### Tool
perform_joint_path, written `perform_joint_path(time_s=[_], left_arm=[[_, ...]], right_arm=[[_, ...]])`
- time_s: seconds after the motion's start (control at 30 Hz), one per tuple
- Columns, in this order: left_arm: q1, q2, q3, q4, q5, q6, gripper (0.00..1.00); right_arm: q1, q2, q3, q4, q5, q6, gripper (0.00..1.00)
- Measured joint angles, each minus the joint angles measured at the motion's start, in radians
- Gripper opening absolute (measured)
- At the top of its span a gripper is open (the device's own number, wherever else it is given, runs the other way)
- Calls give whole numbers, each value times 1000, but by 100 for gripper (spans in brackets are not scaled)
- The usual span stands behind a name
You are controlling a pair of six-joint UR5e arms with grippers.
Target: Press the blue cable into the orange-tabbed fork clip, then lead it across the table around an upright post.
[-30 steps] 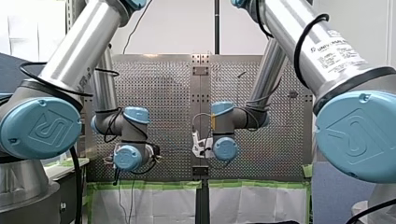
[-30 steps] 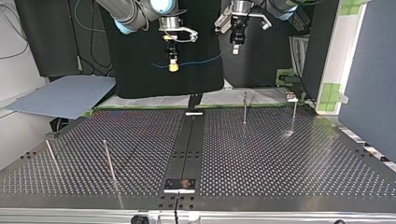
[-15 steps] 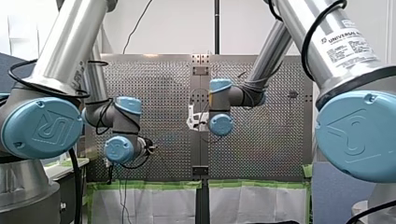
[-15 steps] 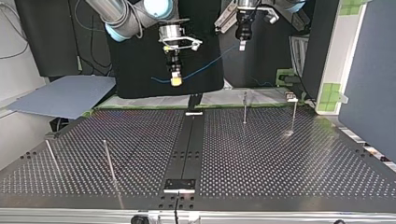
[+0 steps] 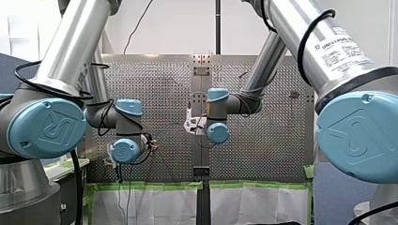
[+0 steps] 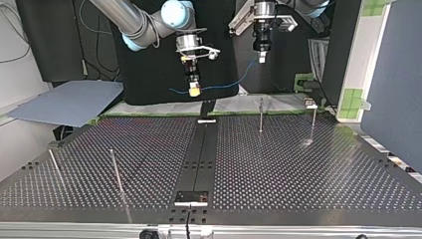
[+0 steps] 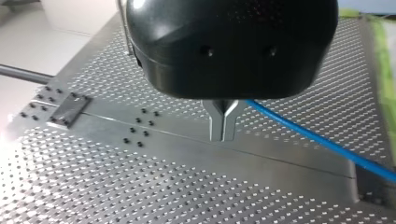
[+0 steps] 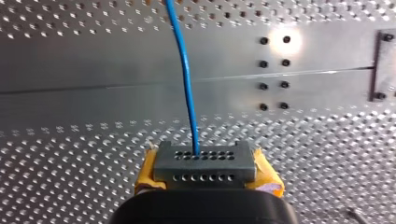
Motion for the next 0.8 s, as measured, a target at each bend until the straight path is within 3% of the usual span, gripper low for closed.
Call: perform_joint_path(time_s=[0.37, 0.63, 0.8], left_arm=[[100, -89, 85, 63, 96, 23, 0], [164, -159, 148, 65, 108, 26, 0], [181, -208, 157, 65, 111, 27, 0]], right_arm=[[0, 103, -30, -9, -9, 10, 0], [-5, 176, -98, -3, -11, 17, 0], [-14, 229, -143, 14, -12, 22, 0]])
